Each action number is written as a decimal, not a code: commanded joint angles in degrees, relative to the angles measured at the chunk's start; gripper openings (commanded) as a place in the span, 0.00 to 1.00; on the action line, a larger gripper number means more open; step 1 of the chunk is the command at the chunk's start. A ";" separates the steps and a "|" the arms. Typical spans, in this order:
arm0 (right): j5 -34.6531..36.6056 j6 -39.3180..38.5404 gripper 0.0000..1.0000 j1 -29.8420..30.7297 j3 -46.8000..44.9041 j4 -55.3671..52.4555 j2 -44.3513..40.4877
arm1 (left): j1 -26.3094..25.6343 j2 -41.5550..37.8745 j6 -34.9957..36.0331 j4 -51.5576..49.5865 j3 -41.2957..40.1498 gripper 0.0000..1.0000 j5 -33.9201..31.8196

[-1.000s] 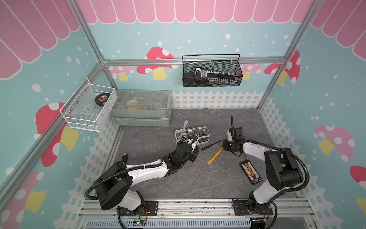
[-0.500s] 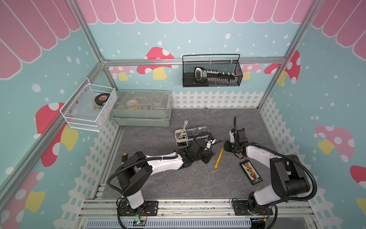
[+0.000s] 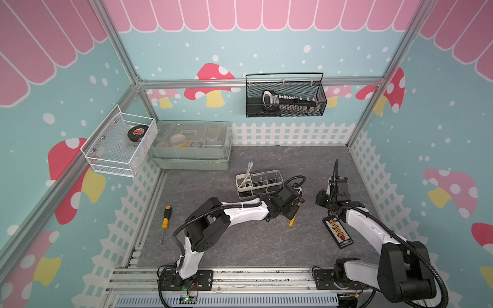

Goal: Place the toothbrush into the toothbrush holder
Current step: Pick up the toothbrush from the center of the board.

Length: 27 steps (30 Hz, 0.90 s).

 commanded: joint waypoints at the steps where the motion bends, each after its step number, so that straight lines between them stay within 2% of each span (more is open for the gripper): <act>1: 1.92 0.64 0.30 -1.07 -0.83 -1.75 -2.57 | -0.33 2.05 -3.53 -6.95 3.34 0.51 -1.92; 11: -0.27 -0.10 0.30 -2.58 -1.78 -1.92 -3.48 | -2.50 5.58 -4.51 -7.52 6.98 0.51 -0.99; 27: -0.33 0.01 0.31 -4.16 -4.47 -2.95 -10.61 | -3.00 11.91 -6.84 -14.84 13.33 0.48 -5.50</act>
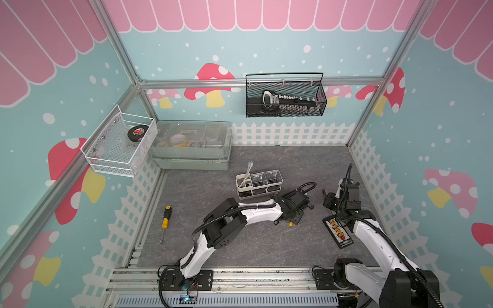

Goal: Place the toothbrush into the toothbrush holder
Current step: Pick up the toothbrush from the center of the board.

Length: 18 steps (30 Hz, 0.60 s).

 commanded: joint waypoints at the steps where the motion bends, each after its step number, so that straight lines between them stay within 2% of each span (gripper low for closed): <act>1: -0.04 0.06 0.31 -0.41 -1.10 -1.36 -0.42 | -0.08 1.89 -1.81 -3.84 2.06 0.48 -2.13; 4: -0.15 -0.11 0.31 -0.56 -1.57 -1.29 -0.42 | -0.08 2.04 -2.37 -4.39 2.17 0.47 -2.58; 8: -0.90 -0.10 0.32 -0.67 -1.84 -1.28 -0.70 | 0.02 1.99 -2.63 -4.53 1.61 0.33 -2.68; 10: -0.93 -0.10 0.32 -0.76 -2.00 -1.17 -0.93 | 0.09 2.03 -2.76 -4.58 1.68 0.30 -2.63; 14: -0.92 -0.45 0.32 -0.92 -2.00 -1.17 -1.21 | 0.23 2.28 -2.64 -4.77 2.01 0.14 -2.04; 16: -1.22 -0.57 0.32 -0.93 -2.06 -1.20 -1.00 | 0.29 2.39 -2.59 -4.69 2.04 0.12 -1.70; 18: -1.75 -0.74 0.32 -0.93 -2.11 -1.01 -0.64 | 0.59 2.53 -2.54 -4.70 2.04 0.06 -1.01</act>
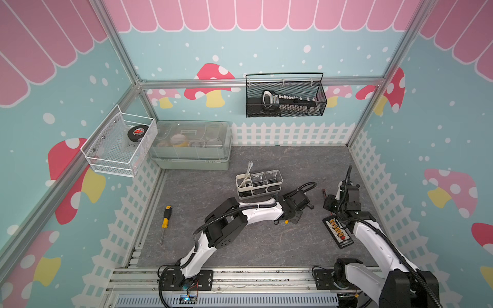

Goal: Place the toothbrush into the toothbrush holder
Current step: Pick up the toothbrush from the center of the board.

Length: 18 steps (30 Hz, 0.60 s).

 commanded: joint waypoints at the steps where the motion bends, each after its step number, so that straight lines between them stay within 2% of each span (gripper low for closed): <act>1: -0.98 -0.71 0.32 -0.41 -0.89 -0.24 -0.32 | 0.60 1.82 -0.83 -2.10 0.86 0.04 1.20; 2: -1.72 -1.12 0.33 -0.41 -0.88 0.06 -0.14 | 0.76 1.72 -0.71 -2.10 0.78 0.02 1.38; 3: -3.32 -2.29 0.41 -0.41 -1.04 0.86 0.06 | 0.91 1.62 -0.39 -2.07 0.71 0.01 1.51; 5: -7.66 -4.34 0.49 -0.41 -1.49 2.92 0.24 | 1.17 1.14 0.83 -2.03 0.51 0.01 2.13; 10: -11.54 -4.61 0.54 -0.41 -4.14 5.96 -2.01 | 1.63 -0.41 5.02 -4.58 0.89 0.01 1.65; 18: -14.80 -5.00 0.57 -0.45 -7.42 8.44 -5.56 | 3.42 -4.88 6.12 -3.19 -1.69 0.00 4.25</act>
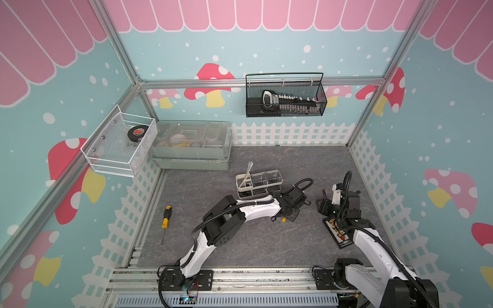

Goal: Place the toothbrush into the toothbrush holder
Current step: Pick up the toothbrush from the center of the board.

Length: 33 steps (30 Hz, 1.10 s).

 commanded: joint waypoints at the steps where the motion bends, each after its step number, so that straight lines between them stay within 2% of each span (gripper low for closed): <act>1: -3.55 -1.20 0.57 -0.21 -0.83 2.52 -1.08 | 0.64 -4.35 1.63 -1.00 -1.44 0.00 1.50; 9: -13.51 -2.69 0.58 -0.19 -2.76 8.90 -3.18 | 0.64 -8.45 4.10 -1.32 -0.86 0.00 5.95; 14: -17.56 -2.61 0.60 -0.19 -5.09 13.68 -6.72 | 0.68 -11.07 5.15 -2.15 -0.89 0.00 6.49; 23: -19.47 -1.58 0.61 -0.19 -4.80 16.55 -3.97 | -0.71 -15.94 6.44 1.67 -3.64 0.00 7.31; 33: -19.14 -1.76 0.61 -0.19 -4.40 16.71 -4.05 | -3.15 -17.38 7.99 3.45 -4.72 0.00 7.43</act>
